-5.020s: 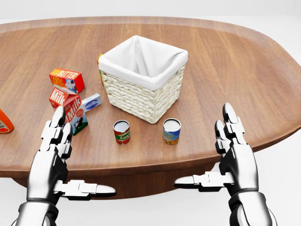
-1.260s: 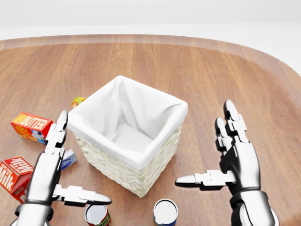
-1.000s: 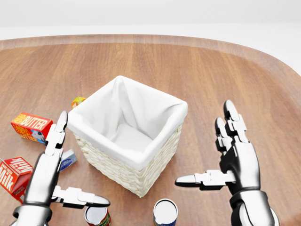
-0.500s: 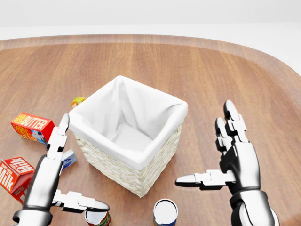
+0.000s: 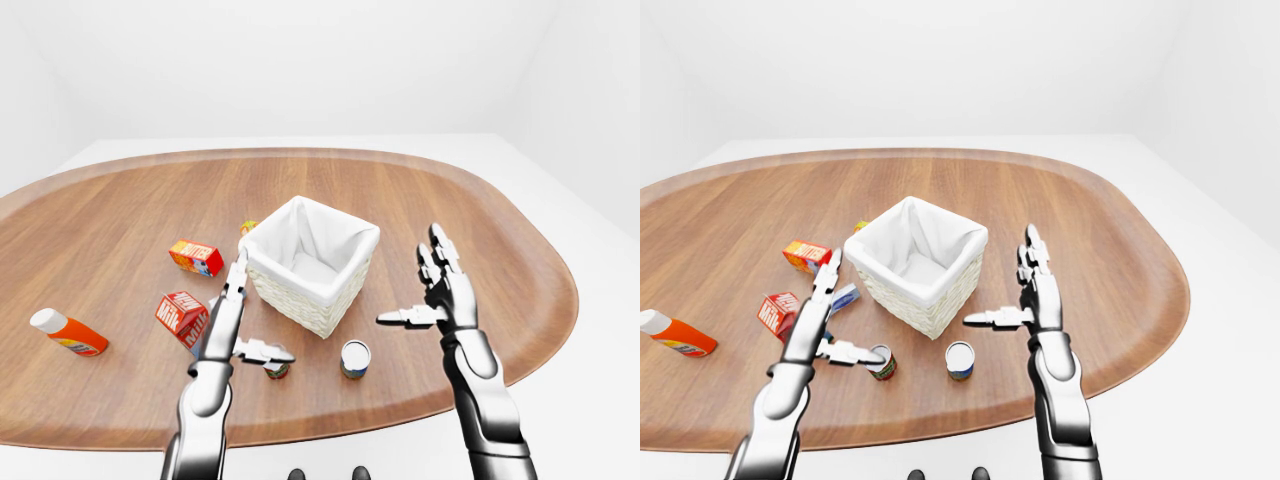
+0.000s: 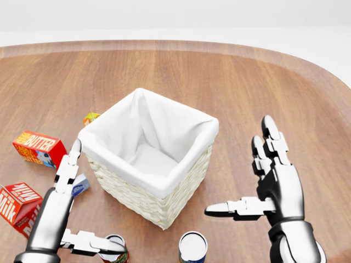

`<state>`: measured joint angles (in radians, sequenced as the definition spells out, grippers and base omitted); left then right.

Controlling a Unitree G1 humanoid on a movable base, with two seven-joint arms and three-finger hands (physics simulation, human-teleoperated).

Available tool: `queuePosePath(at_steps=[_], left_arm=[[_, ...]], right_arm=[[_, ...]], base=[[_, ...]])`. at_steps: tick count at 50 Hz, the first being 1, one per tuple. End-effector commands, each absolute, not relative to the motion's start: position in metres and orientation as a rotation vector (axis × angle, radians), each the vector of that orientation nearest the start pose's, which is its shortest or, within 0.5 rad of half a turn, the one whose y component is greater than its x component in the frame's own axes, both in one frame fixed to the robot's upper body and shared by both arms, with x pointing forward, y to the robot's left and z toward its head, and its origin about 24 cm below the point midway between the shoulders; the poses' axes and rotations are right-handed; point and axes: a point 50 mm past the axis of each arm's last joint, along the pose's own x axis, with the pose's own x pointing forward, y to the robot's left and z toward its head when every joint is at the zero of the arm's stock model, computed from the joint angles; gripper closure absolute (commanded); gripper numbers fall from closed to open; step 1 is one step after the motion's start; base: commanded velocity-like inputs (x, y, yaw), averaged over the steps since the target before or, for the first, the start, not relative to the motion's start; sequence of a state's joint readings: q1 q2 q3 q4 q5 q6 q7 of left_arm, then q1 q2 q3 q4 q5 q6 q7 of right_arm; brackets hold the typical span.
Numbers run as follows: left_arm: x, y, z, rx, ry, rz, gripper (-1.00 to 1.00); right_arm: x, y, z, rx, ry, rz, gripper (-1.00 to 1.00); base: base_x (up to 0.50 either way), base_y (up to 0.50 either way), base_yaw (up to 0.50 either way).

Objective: Pick up the tomato sauce, and put it in the basket.

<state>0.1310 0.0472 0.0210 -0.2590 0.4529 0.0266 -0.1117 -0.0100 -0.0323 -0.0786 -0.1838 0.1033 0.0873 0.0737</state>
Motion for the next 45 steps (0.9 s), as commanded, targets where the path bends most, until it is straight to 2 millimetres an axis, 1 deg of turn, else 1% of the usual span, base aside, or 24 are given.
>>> queuePosePath(at_steps=[1, 13, 16, 19, 22, 24, 25, 28, 29, 32, 35, 36, 39, 42, 45], left_arm=[[0.226, 0.166, 0.064, 0.532, -0.064, -0.027, -1.0], [0.227, 0.168, 0.065, 0.558, -0.069, -0.02, -1.0], [0.227, 0.167, 0.063, 0.575, -0.068, -0.027, -1.0], [0.226, 0.166, 0.055, 0.589, -0.067, -0.035, -1.0], [0.226, 0.166, 0.055, 0.598, -0.067, -0.039, -1.0], [0.226, 0.165, 0.058, 0.6, -0.066, -0.041, -1.0], [0.226, 0.165, 0.055, 0.602, -0.066, -0.042, -1.0], [0.225, 0.165, 0.052, 0.607, -0.066, -0.045, -1.0], [0.225, 0.164, 0.056, 0.61, -0.066, -0.045, -1.0], [0.224, 0.164, 0.054, 0.615, -0.067, -0.048, -1.0], [0.224, 0.164, 0.059, 0.616, -0.068, -0.046, -1.0], [0.225, 0.164, 0.054, 0.618, -0.068, -0.045, -1.0], [0.225, 0.165, 0.052, 0.622, -0.068, -0.043, -1.0], [0.224, 0.164, 0.055, 0.627, -0.07, -0.045, -1.0], [0.224, 0.164, 0.054, 0.626, -0.067, -0.048, -1.0]], right_arm=[[0.253, -0.168, 0.08, 0.062, -0.115, 0.014, -1.0], [0.254, -0.168, 0.079, 0.061, -0.112, 0.013, -1.0], [0.254, -0.168, 0.078, 0.062, -0.106, 0.013, -1.0], [0.255, -0.168, 0.078, 0.062, -0.105, 0.012, -1.0], [0.255, -0.169, 0.079, 0.062, -0.109, 0.012, -1.0], [0.255, -0.169, 0.078, 0.062, -0.108, 0.011, -1.0], [0.255, -0.169, 0.08, 0.062, -0.114, 0.01, -1.0], [0.255, -0.169, 0.08, 0.062, -0.113, 0.009, -1.0], [0.255, -0.169, 0.08, 0.062, -0.114, 0.009, -1.0], [0.256, -0.169, 0.079, 0.061, -0.108, 0.009, -1.0], [0.255, -0.169, 0.078, 0.061, -0.107, 0.009, -1.0], [0.255, -0.169, 0.078, 0.061, -0.105, 0.009, -1.0], [0.256, -0.169, 0.076, 0.061, -0.099, 0.009, -1.0], [0.256, -0.169, 0.075, 0.06, -0.091, 0.009, -1.0], [0.256, -0.169, 0.074, 0.059, -0.088, 0.008, -1.0]], base=[[0.0, 0.0, 0.0], [0.0, 0.0, 0.0], [0.0, 0.0, 0.0], [0.0, 0.0, 0.0], [0.0, 0.0, 0.0], [0.0, 0.0, 0.0], [0.0, 0.0, 0.0], [0.0, 0.0, 0.0], [0.0, 0.0, 0.0], [0.0, 0.0, 0.0], [0.0, 0.0, 0.0], [0.0, 0.0, 0.0], [0.0, 0.0, 0.0], [0.0, 0.0, 0.0], [0.0, 0.0, 0.0]])
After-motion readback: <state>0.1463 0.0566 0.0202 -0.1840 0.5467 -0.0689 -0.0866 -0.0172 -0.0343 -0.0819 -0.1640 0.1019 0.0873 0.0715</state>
